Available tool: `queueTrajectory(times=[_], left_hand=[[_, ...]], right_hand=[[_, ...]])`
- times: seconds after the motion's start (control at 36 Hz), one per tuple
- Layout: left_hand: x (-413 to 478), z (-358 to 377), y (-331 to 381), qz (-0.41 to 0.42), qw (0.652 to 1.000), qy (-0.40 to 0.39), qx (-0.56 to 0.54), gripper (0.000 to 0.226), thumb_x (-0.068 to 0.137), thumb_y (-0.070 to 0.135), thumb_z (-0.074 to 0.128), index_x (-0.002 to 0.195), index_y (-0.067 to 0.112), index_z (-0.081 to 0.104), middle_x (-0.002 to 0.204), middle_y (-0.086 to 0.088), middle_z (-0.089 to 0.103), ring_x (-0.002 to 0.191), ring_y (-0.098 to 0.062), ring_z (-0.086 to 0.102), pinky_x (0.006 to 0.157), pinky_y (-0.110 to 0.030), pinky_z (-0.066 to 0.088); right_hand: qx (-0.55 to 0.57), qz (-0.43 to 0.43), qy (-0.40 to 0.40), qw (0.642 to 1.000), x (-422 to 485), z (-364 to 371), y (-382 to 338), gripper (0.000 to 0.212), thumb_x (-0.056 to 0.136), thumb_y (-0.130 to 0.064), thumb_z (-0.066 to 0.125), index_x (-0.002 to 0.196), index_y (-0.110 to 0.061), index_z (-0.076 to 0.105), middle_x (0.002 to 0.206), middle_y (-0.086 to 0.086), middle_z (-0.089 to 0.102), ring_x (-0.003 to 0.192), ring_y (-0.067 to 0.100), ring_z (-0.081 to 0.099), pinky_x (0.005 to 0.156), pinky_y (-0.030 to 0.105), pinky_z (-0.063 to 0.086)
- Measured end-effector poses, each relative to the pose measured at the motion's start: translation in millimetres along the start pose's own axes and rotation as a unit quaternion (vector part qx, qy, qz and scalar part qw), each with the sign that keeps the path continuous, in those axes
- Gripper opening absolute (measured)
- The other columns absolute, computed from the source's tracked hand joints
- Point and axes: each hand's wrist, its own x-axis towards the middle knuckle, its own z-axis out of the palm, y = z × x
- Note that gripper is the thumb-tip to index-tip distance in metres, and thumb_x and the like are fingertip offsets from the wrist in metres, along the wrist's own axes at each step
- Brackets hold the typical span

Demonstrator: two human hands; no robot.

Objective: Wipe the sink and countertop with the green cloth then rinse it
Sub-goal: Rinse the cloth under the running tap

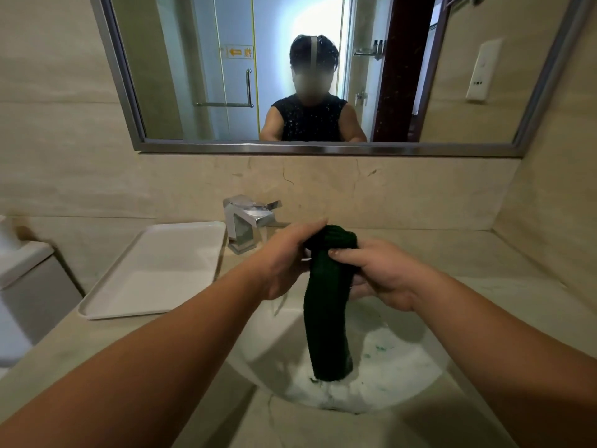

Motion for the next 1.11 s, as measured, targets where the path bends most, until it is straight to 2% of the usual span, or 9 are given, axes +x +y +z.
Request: queueTrajectory(times=[0.17,0.39,0.53,0.61,0.72,0.86,1.0,1.06,1.11], left_hand=[[-12.3,-1.8,-39.0,-0.126,0.981,-0.142,-0.036,0.068,0.096,0.067,0.056,0.143,0.018,0.063,0.136,-0.019,0.07,0.136,-0.041,0.059,0.117,-0.054,0.043],[-8.3,-3.4,-63.7,-0.213,0.96,-0.152,0.098,0.041,0.096,0.015,0.074,0.133,0.004,0.059,0.097,-0.013,0.073,0.095,-0.028,0.07,0.102,-0.051,0.057],[-0.9,3.7,-62.9,-0.263,0.955,-0.135,0.025,0.059,0.103,0.052,0.06,0.136,0.003,0.057,0.103,-0.017,0.072,0.091,-0.027,0.072,0.089,-0.043,0.06],[1.8,10.8,-52.9,-0.271,0.947,-0.146,-0.093,0.089,0.098,0.078,0.04,0.136,-0.002,0.053,0.121,-0.028,0.069,0.101,-0.032,0.072,0.089,-0.041,0.063],[6.5,17.9,-40.7,-0.24,0.935,-0.158,-0.205,0.096,0.096,0.078,0.045,0.143,-0.006,0.048,0.126,-0.031,0.068,0.103,-0.037,0.073,0.092,-0.045,0.062],[1.7,19.8,-34.0,-0.199,0.955,-0.194,-0.101,0.057,0.099,0.045,0.066,0.138,0.004,0.064,0.123,-0.024,0.068,0.103,-0.033,0.068,0.089,-0.042,0.054],[-7.9,28.1,-27.1,-0.16,0.957,-0.201,-0.138,0.031,0.092,0.014,0.07,0.121,0.002,0.068,0.112,-0.019,0.07,0.091,-0.026,0.068,0.073,-0.032,0.058],[-8.5,34.9,-21.2,-0.149,0.953,-0.242,-0.101,0.021,0.093,0.005,0.065,0.115,0.005,0.067,0.108,-0.016,0.067,0.084,-0.022,0.067,0.064,-0.026,0.058],[-6.4,40.4,-15.9,-0.159,0.946,-0.282,-0.014,0.015,0.094,0.0,0.065,0.108,0.005,0.069,0.103,-0.015,0.066,0.081,-0.018,0.064,0.061,-0.024,0.056]], right_hand=[[0.148,-0.008,0.035,0.988,0.8,-5.0,-8.0,0.028,0.104,-0.02,0.058,0.128,-0.006,0.063,0.111,0.02,0.078,0.091,0.036,0.078,0.066,0.042,0.065],[0.127,0.066,0.184,0.973,3.2,-43.3,12.9,0.022,0.103,-0.018,0.061,0.121,-0.006,0.062,0.109,0.016,0.076,0.094,0.034,0.077,0.07,0.044,0.063],[0.049,0.044,0.232,0.971,-5.9,-58.0,24.7,0.015,0.099,-0.011,0.063,0.115,-0.009,0.065,0.113,0.017,0.074,0.099,0.03,0.074,0.071,0.039,0.064],[-0.164,-0.019,0.201,0.966,-20.2,-49.4,15.6,0.013,0.094,-0.013,0.063,0.107,-0.015,0.067,0.109,0.015,0.073,0.098,0.027,0.072,0.084,0.044,0.063],[-0.455,-0.055,0.045,0.887,-45.1,-25.2,3.6,0.026,0.091,-0.022,0.06,0.116,-0.025,0.067,0.108,0.001,0.072,0.09,0.013,0.068,0.079,0.035,0.057],[-0.456,-0.112,0.07,0.88,-58.4,-27.0,4.7,0.057,0.092,-0.007,0.05,0.136,-0.04,0.062,0.134,-0.014,0.064,0.109,0.005,0.063,0.093,0.029,0.053],[-0.615,-0.184,0.012,0.766,-54.0,-36.9,36.3,0.097,0.089,-0.012,0.061,0.164,-0.038,0.004,0.172,-0.018,0.0,0.159,0.006,-0.004,0.129,0.03,0.007],[-0.648,-0.235,0.052,0.722,-46.4,-37.5,49.8,0.097,0.087,-0.019,0.07,0.164,-0.031,0.012,0.171,-0.004,0.018,0.156,0.017,0.021,0.126,0.036,0.027],[-0.678,-0.294,0.102,0.666,-40.6,-34.4,49.2,0.077,0.083,-0.025,0.076,0.152,-0.02,0.042,0.141,0.006,0.057,0.119,0.025,0.061,0.092,0.04,0.057]])
